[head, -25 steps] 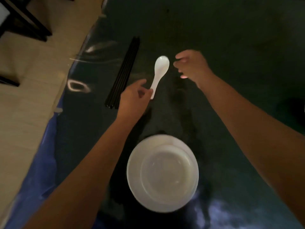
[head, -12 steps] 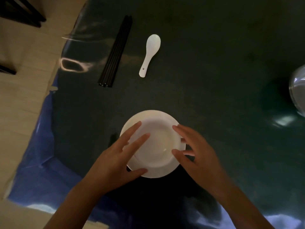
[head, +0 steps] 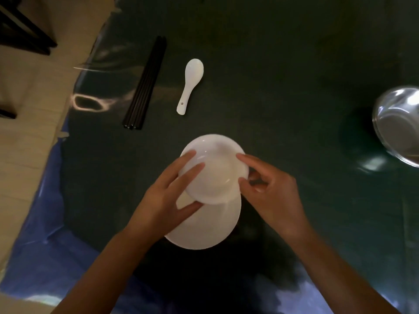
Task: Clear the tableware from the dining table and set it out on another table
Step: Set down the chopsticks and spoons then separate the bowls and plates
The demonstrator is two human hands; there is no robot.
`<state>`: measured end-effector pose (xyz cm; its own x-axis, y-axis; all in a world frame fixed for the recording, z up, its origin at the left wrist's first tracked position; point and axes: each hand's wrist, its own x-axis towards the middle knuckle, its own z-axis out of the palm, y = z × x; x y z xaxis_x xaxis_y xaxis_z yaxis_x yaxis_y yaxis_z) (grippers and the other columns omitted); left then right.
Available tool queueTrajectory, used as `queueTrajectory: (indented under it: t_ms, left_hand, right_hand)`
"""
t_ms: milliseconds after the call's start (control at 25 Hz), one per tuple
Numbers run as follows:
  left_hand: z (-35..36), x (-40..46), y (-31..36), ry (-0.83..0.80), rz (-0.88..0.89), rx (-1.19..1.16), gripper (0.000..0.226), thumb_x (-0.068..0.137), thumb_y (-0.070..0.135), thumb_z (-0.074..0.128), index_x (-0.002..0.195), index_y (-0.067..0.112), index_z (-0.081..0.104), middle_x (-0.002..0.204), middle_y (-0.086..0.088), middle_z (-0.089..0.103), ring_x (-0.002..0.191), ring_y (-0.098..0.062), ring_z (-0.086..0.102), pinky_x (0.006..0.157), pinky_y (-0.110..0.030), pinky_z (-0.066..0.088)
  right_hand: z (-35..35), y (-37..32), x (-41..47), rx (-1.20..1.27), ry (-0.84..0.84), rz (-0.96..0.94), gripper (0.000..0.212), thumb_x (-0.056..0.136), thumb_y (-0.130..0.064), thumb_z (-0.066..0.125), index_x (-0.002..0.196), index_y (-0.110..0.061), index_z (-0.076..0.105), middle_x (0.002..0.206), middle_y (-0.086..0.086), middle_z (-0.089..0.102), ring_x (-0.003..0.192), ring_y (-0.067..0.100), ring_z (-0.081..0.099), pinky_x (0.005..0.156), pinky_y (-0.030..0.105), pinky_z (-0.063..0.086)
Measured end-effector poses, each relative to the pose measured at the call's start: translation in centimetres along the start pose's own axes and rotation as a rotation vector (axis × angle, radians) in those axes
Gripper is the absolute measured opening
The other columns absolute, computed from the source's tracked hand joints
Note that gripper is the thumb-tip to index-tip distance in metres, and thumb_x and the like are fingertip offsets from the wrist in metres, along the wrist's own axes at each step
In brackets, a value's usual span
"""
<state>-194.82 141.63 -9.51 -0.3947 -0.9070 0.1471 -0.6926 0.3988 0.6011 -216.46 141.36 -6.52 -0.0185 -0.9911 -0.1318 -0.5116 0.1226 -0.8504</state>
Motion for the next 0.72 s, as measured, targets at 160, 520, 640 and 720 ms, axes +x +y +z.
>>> queueTrajectory:
  t_ms: [160, 520, 640, 720]
  left_hand:
    - [0.1, 7.1, -0.7, -0.029, 0.068, 0.042, 0.071, 0.072, 0.028, 0.075, 0.134, 0.017, 0.044, 0.145, -0.008, 0.039, 0.129, -0.010, 0.034, 0.103, -0.029, 0.032]
    - [3.2, 19.3, -3.6, -0.111, 0.071, 0.051, 0.068, 0.073, 0.022, 0.076, 0.133, 0.015, 0.046, 0.143, -0.008, 0.041, 0.132, -0.022, 0.039, 0.109, -0.033, 0.031]
    - [4.1, 20.2, -4.1, -0.113, 0.082, 0.063, 0.068, 0.072, 0.022, 0.076, 0.134, 0.014, 0.046, 0.143, -0.009, 0.042, 0.131, -0.024, 0.040, 0.109, -0.037, 0.033]
    - [4.5, 20.4, -4.3, -0.116, 0.082, 0.071, 0.069, 0.072, 0.022, 0.076, 0.133, 0.012, 0.046, 0.143, -0.010, 0.042, 0.131, -0.025, 0.041, 0.108, -0.041, 0.036]
  right_hand:
    - [-2.4, 0.2, 5.1, -0.054, 0.066, 0.023, 0.046, 0.076, -0.015, 0.067, 0.120, -0.029, 0.061, 0.076, -0.027, 0.059, 0.075, -0.002, 0.065, 0.070, 0.003, 0.049]
    - [-4.5, 3.5, 16.7, -0.014, 0.108, 0.088, 0.042, 0.076, -0.006, 0.062, 0.117, -0.017, 0.064, 0.111, 0.006, 0.069, 0.090, 0.024, 0.068, 0.087, 0.047, 0.055]
    - [-4.4, 4.3, 17.4, -0.028, 0.112, 0.103, 0.043, 0.077, -0.007, 0.061, 0.118, -0.017, 0.063, 0.114, 0.006, 0.068, 0.092, 0.022, 0.068, 0.087, 0.045, 0.055]
    - [-4.3, 4.6, 17.5, -0.053, 0.115, 0.102, 0.043, 0.078, -0.009, 0.062, 0.119, -0.018, 0.063, 0.116, 0.005, 0.068, 0.092, 0.021, 0.068, 0.087, 0.044, 0.055]
